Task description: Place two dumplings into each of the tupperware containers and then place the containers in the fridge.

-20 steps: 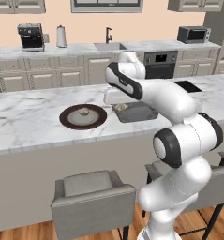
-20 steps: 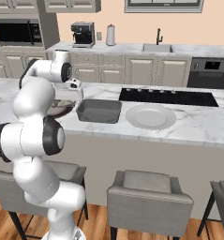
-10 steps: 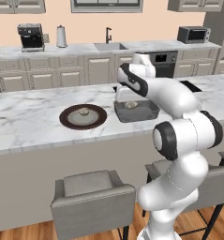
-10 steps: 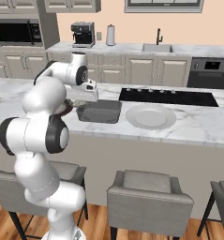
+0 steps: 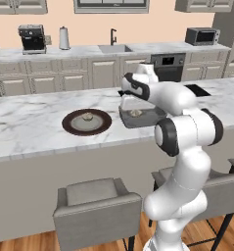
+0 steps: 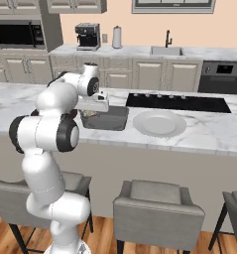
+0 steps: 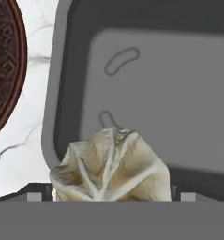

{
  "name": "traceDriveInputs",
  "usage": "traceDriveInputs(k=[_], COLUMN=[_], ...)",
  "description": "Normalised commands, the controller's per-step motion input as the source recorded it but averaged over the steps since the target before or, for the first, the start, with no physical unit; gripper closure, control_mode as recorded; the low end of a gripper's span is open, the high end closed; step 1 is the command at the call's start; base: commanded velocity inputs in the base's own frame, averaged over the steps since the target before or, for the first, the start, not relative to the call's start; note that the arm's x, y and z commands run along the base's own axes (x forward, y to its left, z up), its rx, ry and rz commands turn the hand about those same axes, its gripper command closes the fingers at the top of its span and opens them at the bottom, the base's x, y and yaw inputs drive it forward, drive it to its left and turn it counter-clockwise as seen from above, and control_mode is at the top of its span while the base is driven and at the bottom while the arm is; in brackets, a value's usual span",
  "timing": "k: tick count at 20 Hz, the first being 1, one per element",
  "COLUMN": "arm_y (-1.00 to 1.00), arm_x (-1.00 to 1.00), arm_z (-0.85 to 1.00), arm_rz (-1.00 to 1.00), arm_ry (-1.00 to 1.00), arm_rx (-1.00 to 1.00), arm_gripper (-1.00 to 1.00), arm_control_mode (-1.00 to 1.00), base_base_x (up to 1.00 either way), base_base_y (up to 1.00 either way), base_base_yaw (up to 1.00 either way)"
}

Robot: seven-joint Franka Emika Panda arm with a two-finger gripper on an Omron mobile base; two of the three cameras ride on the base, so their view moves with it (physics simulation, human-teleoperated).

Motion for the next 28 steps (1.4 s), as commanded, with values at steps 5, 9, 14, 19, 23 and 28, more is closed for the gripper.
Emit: traceDriveInputs(k=[5,9,14,19,23,28], arm_y=[0.0,-0.01,-0.05,0.0,0.0,0.01], arm_x=[0.27,0.54,0.32,0.02,0.0,0.0], arm_z=[-0.19,-0.03,-0.31,-0.03,0.0,-0.01], arm_rz=[0.0,0.0,0.0,0.0,0.0,0.0], arm_ry=[0.06,0.05,0.03,0.03,0.03,0.02], arm_rx=[0.0,0.02,0.01,0.0,0.0,0.0], arm_gripper=[1.0,1.0,-1.0,-1.0,-1.0,-1.0], arm_control_mode=[-1.0,-1.0,-1.0,-1.0,-1.0,-1.0], base_base_x=[0.0,0.0,0.0,0.0,0.0,0.0], base_base_y=[0.0,0.0,0.0,0.0,0.0,0.0], base_base_yaw=[0.0,0.0,0.0,0.0,0.0,0.0])
